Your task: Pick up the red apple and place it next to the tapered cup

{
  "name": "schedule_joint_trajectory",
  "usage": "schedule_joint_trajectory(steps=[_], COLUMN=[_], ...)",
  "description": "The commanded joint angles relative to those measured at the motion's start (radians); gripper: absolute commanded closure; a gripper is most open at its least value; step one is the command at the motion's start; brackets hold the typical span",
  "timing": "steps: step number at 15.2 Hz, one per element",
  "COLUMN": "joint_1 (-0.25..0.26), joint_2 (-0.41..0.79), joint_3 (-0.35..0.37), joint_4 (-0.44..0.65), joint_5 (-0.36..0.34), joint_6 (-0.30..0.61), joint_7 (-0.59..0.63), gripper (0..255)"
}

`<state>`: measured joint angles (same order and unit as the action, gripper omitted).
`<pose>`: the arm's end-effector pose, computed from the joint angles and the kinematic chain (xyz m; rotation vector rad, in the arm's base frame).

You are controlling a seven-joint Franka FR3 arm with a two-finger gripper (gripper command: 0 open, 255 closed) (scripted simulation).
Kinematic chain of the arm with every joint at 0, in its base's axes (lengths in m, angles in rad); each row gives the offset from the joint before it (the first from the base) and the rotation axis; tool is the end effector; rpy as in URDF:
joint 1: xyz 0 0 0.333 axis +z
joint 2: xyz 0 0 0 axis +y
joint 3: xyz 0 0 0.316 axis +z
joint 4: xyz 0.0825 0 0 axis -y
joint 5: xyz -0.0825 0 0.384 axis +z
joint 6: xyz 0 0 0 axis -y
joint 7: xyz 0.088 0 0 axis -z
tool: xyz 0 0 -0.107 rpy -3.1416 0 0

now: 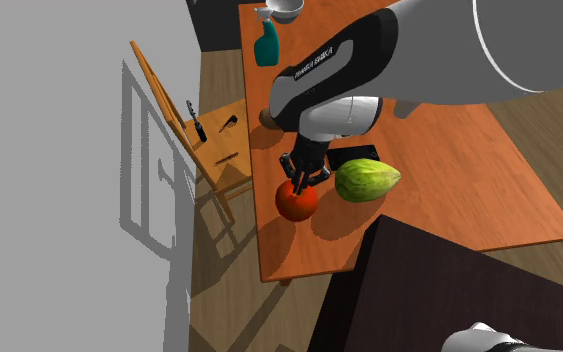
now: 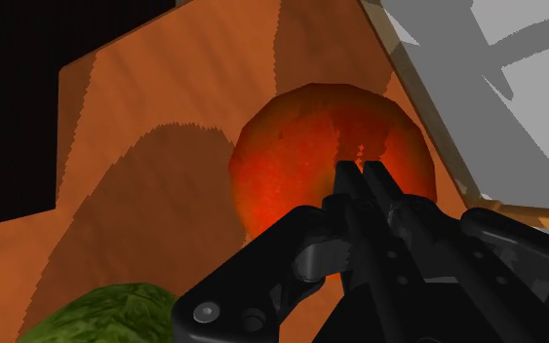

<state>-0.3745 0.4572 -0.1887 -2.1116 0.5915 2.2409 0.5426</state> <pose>0.4682 -0.2792 0.1782 -2.0031 1.9498 0.4109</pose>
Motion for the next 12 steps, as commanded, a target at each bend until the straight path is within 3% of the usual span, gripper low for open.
schedule_joint_trajectory(steps=[1, 12], joint_1=[0.002, 0.016], joint_2=[-0.02, -0.139], joint_3=[-0.006, -0.032], joint_4=[0.0, -0.005], joint_5=[-0.012, -0.075], joint_6=[-0.018, -0.115], joint_7=[0.012, 0.082], gripper=[255, 255])
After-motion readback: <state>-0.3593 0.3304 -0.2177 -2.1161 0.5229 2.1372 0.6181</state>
